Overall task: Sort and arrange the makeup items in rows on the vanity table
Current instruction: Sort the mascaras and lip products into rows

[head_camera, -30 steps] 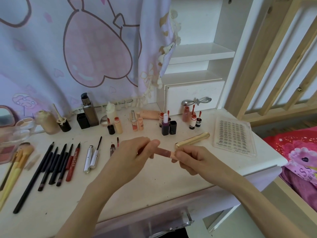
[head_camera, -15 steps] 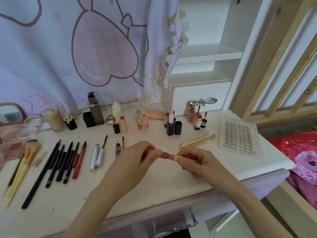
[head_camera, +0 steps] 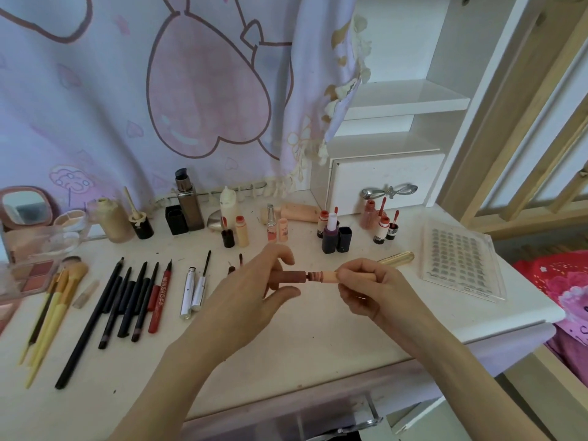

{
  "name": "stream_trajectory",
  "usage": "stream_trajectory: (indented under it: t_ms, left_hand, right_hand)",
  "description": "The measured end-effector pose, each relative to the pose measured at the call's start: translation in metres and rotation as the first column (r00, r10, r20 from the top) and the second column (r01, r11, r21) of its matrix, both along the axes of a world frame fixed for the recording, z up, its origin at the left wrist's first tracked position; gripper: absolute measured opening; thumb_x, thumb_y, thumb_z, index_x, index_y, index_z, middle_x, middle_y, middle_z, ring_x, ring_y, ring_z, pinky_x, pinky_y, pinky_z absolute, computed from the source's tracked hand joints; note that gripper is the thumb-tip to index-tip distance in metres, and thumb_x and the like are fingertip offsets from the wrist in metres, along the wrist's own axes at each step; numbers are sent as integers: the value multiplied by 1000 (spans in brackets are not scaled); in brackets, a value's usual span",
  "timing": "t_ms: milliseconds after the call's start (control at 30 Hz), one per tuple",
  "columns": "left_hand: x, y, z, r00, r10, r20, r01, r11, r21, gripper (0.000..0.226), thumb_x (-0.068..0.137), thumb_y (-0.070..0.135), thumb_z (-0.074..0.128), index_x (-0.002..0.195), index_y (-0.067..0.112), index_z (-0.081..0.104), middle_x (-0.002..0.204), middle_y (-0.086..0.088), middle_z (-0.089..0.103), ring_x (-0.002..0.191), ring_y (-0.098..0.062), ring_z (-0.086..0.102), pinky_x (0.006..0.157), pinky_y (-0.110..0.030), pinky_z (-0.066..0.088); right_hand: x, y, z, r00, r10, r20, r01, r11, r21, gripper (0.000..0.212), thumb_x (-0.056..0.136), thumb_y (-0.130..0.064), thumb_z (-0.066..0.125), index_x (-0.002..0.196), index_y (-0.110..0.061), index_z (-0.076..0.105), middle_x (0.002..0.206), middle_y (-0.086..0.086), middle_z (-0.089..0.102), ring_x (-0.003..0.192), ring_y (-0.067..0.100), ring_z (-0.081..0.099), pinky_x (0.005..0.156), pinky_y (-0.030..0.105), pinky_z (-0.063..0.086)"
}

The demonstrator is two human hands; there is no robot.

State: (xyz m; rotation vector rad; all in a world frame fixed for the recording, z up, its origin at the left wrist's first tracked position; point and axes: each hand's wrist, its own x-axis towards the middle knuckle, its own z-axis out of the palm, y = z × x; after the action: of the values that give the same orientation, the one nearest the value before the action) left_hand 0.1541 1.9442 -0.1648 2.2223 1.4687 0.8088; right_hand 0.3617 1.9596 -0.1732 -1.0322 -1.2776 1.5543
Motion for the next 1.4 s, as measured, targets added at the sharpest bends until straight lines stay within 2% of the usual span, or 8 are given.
stream_trajectory:
  t_ms: [233, 333, 500, 667, 867, 1100, 1200, 1400]
  left_hand:
    - [-22, 10, 7, 998, 48, 46, -46, 998, -48, 24, 78, 59, 29, 72, 45, 49, 56, 11, 48, 56, 3, 49, 50, -17, 38]
    - [-29, 14, 10, 992, 47, 114, -32, 991, -131, 25, 71, 68, 39, 83, 47, 47, 63, 10, 53, 58, -3, 51, 55, -20, 44]
    - [-43, 18, 24, 970, 86, 228, -59, 991, -123, 30, 83, 22, 66, 82, 45, 46, 84, 6, 69, 71, -8, 61, 65, -17, 49]
    - [-46, 21, 48, 888, 58, 457, -14, 995, -98, 13, 75, 24, 71, 81, 26, 60, 81, 15, 71, 79, -9, 65, 76, -31, 54]
    - [-37, 17, 44, 871, 115, 477, -15, 978, -209, 44, 66, 43, 72, 106, 32, 57, 79, 10, 60, 74, -12, 56, 71, -28, 49]
    - [-27, 12, 41, 839, 190, 510, -77, 969, -234, 14, 76, 25, 72, 84, 37, 69, 72, 24, 63, 67, 6, 55, 63, -9, 45]
    - [-21, 13, 46, 823, 197, 533, -57, 962, -267, 13, 74, 28, 72, 86, 32, 70, 81, 16, 69, 74, 1, 61, 75, -18, 51]
    - [-18, 21, 59, 845, 194, 499, -80, 968, -239, 5, 77, 33, 69, 81, 30, 69, 86, 7, 71, 87, -13, 63, 86, -36, 50]
  right_hand:
    - [-13, 11, -1, 999, 3, -47, -3, 1000, -14, 19, 69, -22, 68, 82, -8, 66, 55, -2, 46, 53, 12, 41, 50, 21, 32]
    - [-21, 17, 4, 999, 11, -42, -11, 1000, -6, 11, 72, -14, 69, 81, -8, 67, 58, 3, 52, 53, 13, 45, 49, 21, 35]
    - [-32, 25, 16, 999, 43, -30, -43, 999, 8, 6, 82, -1, 62, 87, -4, 64, 66, 9, 61, 58, 15, 54, 48, 20, 38]
    - [-45, 21, 19, 971, 139, 195, -159, 983, 89, 10, 85, -2, 62, 94, -2, 62, 80, 8, 72, 66, 11, 60, 53, 19, 43]
    - [-62, 15, 18, 994, 67, -85, -63, 997, 50, 21, 80, -14, 63, 96, 0, 65, 80, 9, 66, 72, 18, 64, 60, 21, 49]
    - [-73, 7, 13, 935, 60, -350, -74, 997, -28, 14, 76, -15, 64, 85, -5, 68, 73, 11, 63, 62, 18, 60, 55, 23, 48]
    - [-75, 6, 12, 912, 104, -397, -114, 993, -2, 11, 78, -14, 63, 84, -8, 71, 74, 10, 64, 65, 19, 62, 59, 23, 50]
    - [-54, 17, 31, 996, -84, -30, 87, 985, 147, 31, 71, -39, 62, 81, -11, 70, 73, 3, 69, 73, 22, 65, 68, 25, 54]
